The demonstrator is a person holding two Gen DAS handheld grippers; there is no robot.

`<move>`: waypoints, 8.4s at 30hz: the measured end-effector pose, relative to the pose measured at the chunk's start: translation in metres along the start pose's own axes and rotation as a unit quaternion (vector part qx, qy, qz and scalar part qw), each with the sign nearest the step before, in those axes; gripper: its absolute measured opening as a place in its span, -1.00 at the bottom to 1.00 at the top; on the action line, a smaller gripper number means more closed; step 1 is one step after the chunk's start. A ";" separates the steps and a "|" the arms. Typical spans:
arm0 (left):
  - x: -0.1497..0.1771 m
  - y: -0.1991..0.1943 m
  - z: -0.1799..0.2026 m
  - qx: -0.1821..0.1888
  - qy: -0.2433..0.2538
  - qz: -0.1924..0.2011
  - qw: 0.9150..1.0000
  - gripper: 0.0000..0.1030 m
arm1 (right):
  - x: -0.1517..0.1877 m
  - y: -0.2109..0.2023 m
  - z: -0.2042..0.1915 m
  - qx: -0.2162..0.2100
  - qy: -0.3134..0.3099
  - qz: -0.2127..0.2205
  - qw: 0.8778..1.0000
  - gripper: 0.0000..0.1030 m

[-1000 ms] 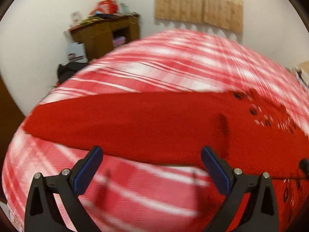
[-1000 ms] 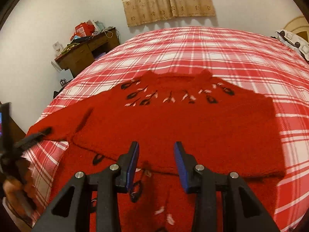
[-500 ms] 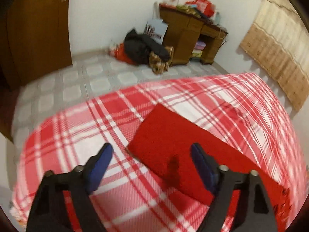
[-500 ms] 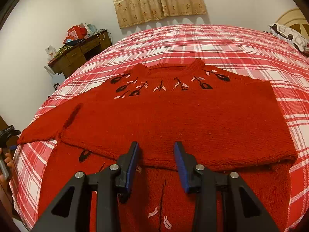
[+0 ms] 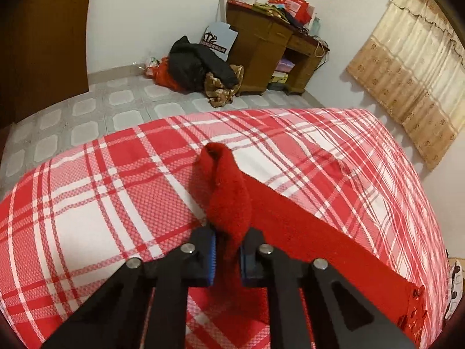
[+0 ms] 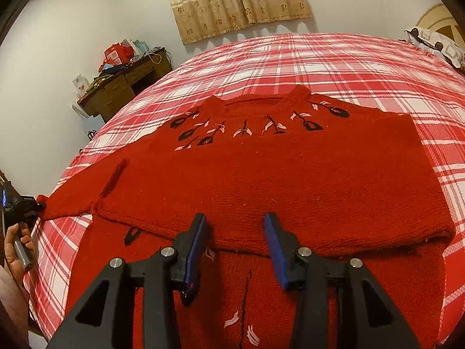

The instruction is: Fold small clothes

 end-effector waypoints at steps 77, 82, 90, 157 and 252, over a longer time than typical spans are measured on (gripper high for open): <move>0.167 -0.076 0.197 0.136 0.262 -0.010 0.955 0.48 | -0.164 -0.097 -0.151 -0.129 -0.114 0.134 0.976 -0.85; 0.174 -0.056 0.204 0.110 0.263 -0.042 0.958 0.48 | -0.171 -0.130 -0.107 -0.079 -0.110 0.185 0.973 -0.85; 0.178 -0.055 0.208 0.092 0.283 -0.035 0.954 0.49 | -0.149 -0.092 0.018 -0.007 -0.006 0.119 0.993 -0.85; 0.198 -0.112 0.195 0.126 0.385 -0.002 0.914 0.91 | -0.007 -0.191 0.140 0.068 0.037 0.076 0.994 -0.45; 0.252 -0.199 0.089 0.339 0.411 -0.205 0.821 -0.07 | 0.039 -0.099 0.127 -0.084 0.118 -0.084 0.986 -0.83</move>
Point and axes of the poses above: each gripper's, at about its wrist camera, not at the fingertips, and y roughly the way its jaws point, z to its right, x to its underside, the point moved 2 cm from there along y, roughly the way its jaws point, and after that the axes turned 6 degrees about y, right-handed, at the moved point
